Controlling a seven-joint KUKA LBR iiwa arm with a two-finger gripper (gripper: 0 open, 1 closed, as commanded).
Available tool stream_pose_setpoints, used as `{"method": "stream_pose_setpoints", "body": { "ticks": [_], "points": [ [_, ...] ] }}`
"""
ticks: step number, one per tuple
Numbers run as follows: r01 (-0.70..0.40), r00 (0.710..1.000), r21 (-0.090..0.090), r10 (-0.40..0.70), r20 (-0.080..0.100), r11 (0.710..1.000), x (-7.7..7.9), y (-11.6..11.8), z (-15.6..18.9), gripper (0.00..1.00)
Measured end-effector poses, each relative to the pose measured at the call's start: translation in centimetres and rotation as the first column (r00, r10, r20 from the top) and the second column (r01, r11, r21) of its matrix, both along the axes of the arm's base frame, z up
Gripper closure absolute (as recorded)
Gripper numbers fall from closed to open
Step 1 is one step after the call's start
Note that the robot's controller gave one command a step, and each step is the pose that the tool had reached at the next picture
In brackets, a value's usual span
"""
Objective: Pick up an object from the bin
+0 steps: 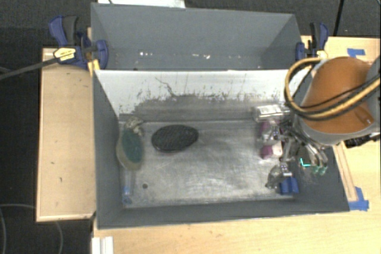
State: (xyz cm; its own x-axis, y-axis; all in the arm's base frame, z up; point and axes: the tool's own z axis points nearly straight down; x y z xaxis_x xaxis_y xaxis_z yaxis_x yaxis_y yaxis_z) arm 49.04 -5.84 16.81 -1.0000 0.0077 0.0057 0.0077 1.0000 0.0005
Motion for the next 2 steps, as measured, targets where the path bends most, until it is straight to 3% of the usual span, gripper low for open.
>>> {"method": "stream_pose_setpoints", "body": {
  "ticks": [1, 2],
  "points": [
    [0.247, 0.969, 0.003, -0.247, 0.012, 0.969, 8.1, 5.2, 2.2, 0.0],
    [0.141, 0.99, 0.003, -0.141, 0.004, 0.99, 7.9, 13.8, -1.9, 0.0]
  ]
}}
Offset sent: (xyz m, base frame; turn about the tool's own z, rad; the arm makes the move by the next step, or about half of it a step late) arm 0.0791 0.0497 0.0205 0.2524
